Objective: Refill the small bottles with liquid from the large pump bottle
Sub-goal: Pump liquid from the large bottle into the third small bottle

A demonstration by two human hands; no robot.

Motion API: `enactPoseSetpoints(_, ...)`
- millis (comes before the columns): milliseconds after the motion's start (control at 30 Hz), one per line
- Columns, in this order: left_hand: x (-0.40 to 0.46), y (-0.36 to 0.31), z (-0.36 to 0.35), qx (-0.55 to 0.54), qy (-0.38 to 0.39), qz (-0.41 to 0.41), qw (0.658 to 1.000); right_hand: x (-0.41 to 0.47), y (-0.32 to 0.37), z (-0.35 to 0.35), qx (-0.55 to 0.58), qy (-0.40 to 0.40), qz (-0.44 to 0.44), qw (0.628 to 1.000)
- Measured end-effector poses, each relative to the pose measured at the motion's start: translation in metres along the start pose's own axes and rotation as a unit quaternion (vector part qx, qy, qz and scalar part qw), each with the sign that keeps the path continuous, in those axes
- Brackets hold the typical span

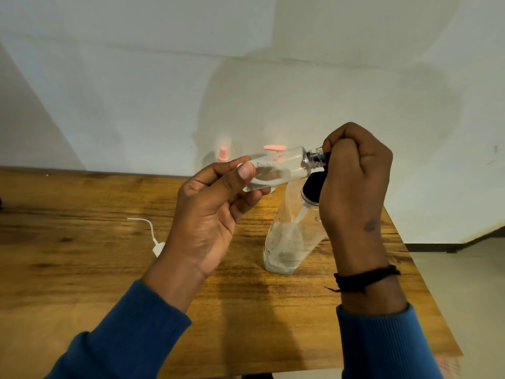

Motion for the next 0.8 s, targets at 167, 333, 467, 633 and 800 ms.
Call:
enactPoseSetpoints(167, 0.0006, 0.0002, 0.0001, 0.003, -0.004, -0.001, 1.000, -0.0026, -0.0033, -0.0021, 0.009, -0.013, 0.006, 1.000)
enactPoseSetpoints(333, 0.0006, 0.0013, 0.0000, 0.001, -0.005, 0.001, 1.000, -0.0004, -0.0029, -0.0014, 0.011, -0.010, 0.003, 1.000)
enactPoseSetpoints(467, 0.0006, 0.0000, -0.0013, -0.002, 0.002, -0.002, 1.000, 0.0013, -0.0011, 0.0002, 0.002, -0.015, 0.007, 1.000)
enactPoseSetpoints(633, 0.0002, 0.0009, -0.0003, 0.003, -0.003, 0.002, 1.000, -0.0021, -0.0039, -0.0035, 0.010, -0.011, 0.000, 1.000)
enactPoseSetpoints(800, -0.0003, 0.0010, -0.0017, -0.008, -0.003, 0.008, 1.000, -0.0001, -0.0017, 0.0001, -0.005, -0.012, 0.008, 1.000)
Point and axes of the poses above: each hand's wrist, its own x-axis towards the middle knuckle, its own z-axis out of the back of the hand, y = z × x, the point moved 2 cm from there along x, towards the middle knuckle, and after that the axes turned 4 degrees about y, right-handed, at the moved point
